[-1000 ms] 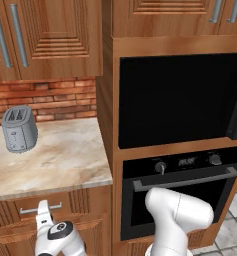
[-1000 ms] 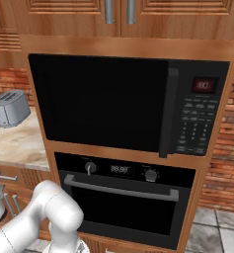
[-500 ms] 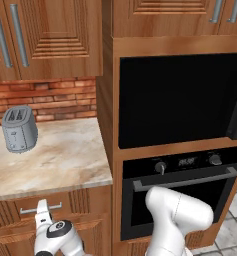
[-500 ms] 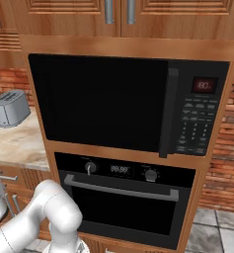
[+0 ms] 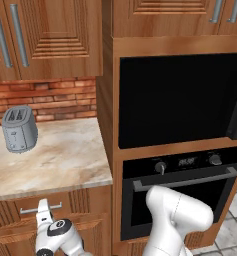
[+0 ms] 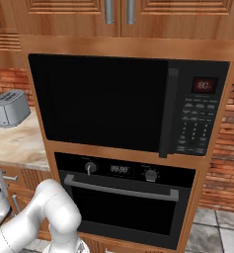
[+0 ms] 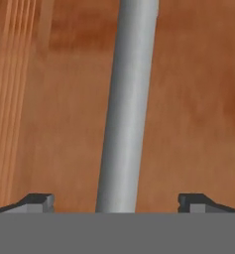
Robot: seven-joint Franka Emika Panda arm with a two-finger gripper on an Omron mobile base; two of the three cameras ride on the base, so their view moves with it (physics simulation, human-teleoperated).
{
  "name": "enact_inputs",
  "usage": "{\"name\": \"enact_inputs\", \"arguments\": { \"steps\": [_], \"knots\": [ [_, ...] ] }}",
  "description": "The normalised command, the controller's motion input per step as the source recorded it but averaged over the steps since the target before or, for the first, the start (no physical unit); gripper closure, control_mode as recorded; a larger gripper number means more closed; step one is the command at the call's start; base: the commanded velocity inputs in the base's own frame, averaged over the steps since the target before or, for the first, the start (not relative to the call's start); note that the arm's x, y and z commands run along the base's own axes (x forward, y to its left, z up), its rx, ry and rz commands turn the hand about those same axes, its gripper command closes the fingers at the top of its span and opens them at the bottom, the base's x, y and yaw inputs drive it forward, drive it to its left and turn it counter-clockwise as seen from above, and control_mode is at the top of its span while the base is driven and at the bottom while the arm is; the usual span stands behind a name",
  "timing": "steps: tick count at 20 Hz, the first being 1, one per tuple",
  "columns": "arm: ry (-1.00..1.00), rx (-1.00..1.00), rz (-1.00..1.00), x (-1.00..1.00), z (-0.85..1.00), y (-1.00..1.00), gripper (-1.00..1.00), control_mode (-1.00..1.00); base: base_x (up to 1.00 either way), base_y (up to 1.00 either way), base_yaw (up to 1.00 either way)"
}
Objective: Take the tongs from the drawer on the left and place them on the dining counter next to the tray containing the hot dog.
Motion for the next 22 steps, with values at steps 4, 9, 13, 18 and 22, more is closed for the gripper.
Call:
{"name": "enact_inputs", "arguments": {
  "steps": [4,9,13,18,22],
  "knots": [
    [0.0,0.0,0.0,0.23,-0.1,0.01,-1.0,-1.0,0.0,0.0,0.0],
    [0.0,0.0,0.0,0.16,-0.1,0.01,-1.0,-1.0,0.0,0.0,0.0],
    [0.0,0.0,0.0,0.01,0.0,0.01,-1.0,-1.0,0.0,0.0,0.0],
    [0.0,0.0,0.0,0.0,0.0,0.0,-1.0,-1.0,0.0,0.0,0.0],
    [0.0,0.0,0.0,0.0,0.0,0.0,1.0,-1.0,0.0,0.0,0.0]
  ]
}}
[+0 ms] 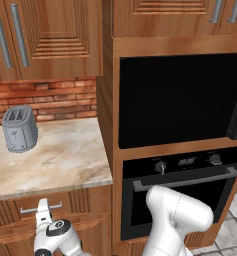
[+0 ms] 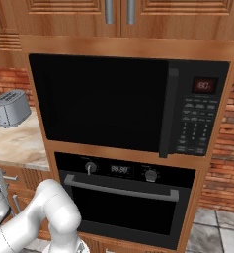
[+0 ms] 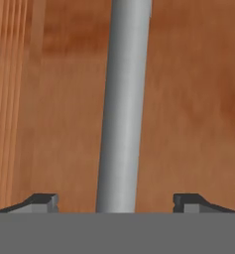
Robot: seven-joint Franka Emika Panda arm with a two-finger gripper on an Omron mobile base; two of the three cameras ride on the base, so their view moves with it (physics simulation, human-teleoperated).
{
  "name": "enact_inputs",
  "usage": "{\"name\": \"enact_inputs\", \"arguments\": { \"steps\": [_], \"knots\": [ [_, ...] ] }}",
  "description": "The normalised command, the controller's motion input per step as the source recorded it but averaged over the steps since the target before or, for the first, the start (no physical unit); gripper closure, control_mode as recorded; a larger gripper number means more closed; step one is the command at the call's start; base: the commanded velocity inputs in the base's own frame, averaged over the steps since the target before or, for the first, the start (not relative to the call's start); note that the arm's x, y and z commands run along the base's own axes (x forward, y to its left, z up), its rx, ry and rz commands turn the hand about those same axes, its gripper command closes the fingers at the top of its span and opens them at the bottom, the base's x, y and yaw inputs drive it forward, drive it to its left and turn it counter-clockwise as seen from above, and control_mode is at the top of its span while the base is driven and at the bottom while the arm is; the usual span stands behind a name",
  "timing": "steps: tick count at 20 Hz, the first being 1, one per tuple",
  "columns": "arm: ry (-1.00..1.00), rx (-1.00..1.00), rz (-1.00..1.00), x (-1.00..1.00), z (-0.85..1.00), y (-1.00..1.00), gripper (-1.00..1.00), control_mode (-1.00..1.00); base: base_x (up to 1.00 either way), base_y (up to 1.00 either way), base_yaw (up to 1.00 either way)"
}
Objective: Take the tongs from the drawer on the left and place them on the dining counter next to the tray containing the hot dog.
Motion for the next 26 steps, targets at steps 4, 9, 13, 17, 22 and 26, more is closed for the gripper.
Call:
{"name": "enact_inputs", "arguments": {
  "steps": [4,9,13,17,22,26],
  "knots": [
    [0.0,0.0,0.0,0.0,0.0,0.0,1.0,-1.0,0.0,0.0,0.0],
    [0.0,0.0,0.0,0.0,0.0,0.0,1.0,-1.0,0.0,0.0,0.0],
    [0.0,0.0,0.0,0.0,0.0,0.0,1.0,-1.0,0.0,0.0,0.0],
    [0.0,0.0,0.0,0.0,0.0,0.0,1.0,-1.0,0.0,0.0,0.0],
    [0.0,0.0,0.0,-0.11,0.0,0.0,1.0,-1.0,0.0,0.0,0.0],
    [0.0,0.0,0.0,-0.26,0.0,0.0,1.0,-1.0,0.0,0.0,0.0]
  ]
}}
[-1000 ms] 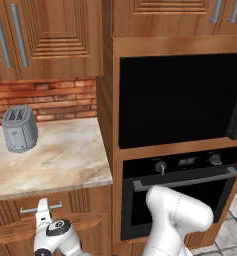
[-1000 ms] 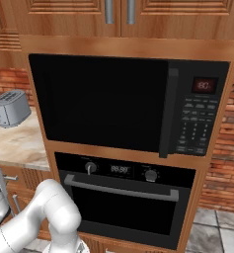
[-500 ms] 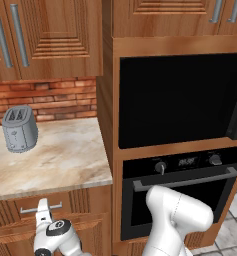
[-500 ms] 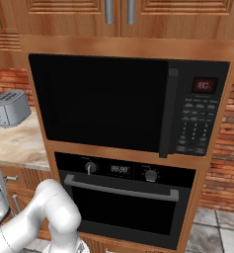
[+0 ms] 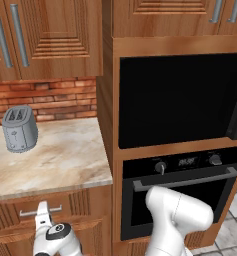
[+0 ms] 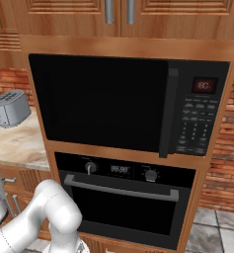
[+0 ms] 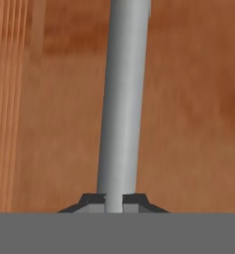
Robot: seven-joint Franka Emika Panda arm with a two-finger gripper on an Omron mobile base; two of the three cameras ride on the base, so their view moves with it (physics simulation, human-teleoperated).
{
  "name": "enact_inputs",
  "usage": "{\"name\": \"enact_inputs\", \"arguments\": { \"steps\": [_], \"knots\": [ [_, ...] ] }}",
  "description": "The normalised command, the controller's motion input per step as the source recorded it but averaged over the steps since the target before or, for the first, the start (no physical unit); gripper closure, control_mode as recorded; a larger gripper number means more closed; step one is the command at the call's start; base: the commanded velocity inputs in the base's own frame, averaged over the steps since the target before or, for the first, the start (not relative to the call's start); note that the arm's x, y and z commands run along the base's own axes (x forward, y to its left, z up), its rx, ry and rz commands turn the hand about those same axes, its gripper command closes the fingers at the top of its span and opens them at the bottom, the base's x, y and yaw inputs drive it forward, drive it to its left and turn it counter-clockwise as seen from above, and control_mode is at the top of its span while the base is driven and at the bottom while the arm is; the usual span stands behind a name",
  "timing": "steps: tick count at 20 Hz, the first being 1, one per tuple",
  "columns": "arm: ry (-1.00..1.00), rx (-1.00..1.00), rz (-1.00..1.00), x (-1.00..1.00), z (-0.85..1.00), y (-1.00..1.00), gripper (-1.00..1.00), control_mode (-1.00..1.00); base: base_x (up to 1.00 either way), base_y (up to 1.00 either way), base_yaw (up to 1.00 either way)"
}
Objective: Take the tongs from the drawer on the left and place them on the dining counter next to the tray containing the hot dog.
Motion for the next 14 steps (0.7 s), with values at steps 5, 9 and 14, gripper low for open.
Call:
{"name": "enact_inputs", "arguments": {
  "steps": [5,9,14],
  "knots": [
    [0.0,0.0,0.0,-0.35,0.0,0.0,1.0,-1.0,0.0,0.0,0.0],
    [0.0,0.0,0.0,-0.39,0.0,0.0,1.0,-1.0,0.0,0.0,0.0],
    [0.0,0.0,0.0,-0.44,0.0,0.0,1.0,-1.0,0.0,0.0,0.0]
  ]
}}
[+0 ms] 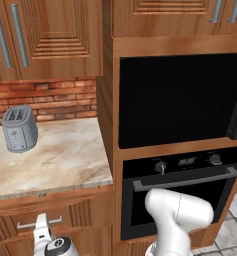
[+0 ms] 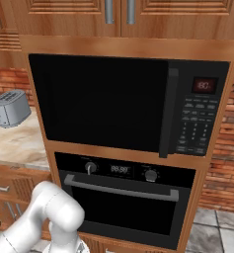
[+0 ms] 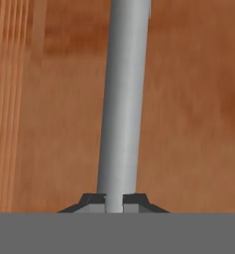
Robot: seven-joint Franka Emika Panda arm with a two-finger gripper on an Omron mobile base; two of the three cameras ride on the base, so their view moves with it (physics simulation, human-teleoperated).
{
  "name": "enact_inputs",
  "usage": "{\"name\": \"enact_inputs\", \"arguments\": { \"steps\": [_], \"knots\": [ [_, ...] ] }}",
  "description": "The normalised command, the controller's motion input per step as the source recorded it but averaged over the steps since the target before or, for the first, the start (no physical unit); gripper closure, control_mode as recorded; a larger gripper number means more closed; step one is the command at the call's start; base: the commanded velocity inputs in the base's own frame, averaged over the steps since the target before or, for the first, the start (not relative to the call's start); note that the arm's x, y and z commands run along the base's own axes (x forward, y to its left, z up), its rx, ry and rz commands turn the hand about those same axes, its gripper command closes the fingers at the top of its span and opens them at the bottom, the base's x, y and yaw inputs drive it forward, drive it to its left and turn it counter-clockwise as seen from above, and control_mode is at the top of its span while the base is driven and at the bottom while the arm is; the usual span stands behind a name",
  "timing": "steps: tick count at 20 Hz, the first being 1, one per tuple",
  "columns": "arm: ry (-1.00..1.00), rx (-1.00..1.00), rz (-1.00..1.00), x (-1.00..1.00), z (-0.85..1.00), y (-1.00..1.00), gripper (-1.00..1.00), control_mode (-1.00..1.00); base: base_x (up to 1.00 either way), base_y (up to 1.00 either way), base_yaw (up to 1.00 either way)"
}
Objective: Take the tongs from the drawer on the left and place them on the dining counter next to the tray containing the hot dog.
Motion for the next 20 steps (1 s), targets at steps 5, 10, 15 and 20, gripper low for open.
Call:
{"name": "enact_inputs", "arguments": {
  "steps": [5,10,15,20],
  "knots": [
    [0.0,0.0,0.0,-0.45,0.0,0.0,1.0,-1.0,0.0,0.0,0.0],
    [0.0,0.0,0.0,-0.5,0.0,0.0,1.0,-1.0,0.0,0.0,0.0],
    [0.0,0.0,0.0,-0.52,0.0,0.0,1.0,-1.0,0.0,0.0,0.0],
    [0.0,0.0,0.0,-0.52,0.0,0.0,1.0,-1.0,0.0,0.0,0.0]
  ]
}}
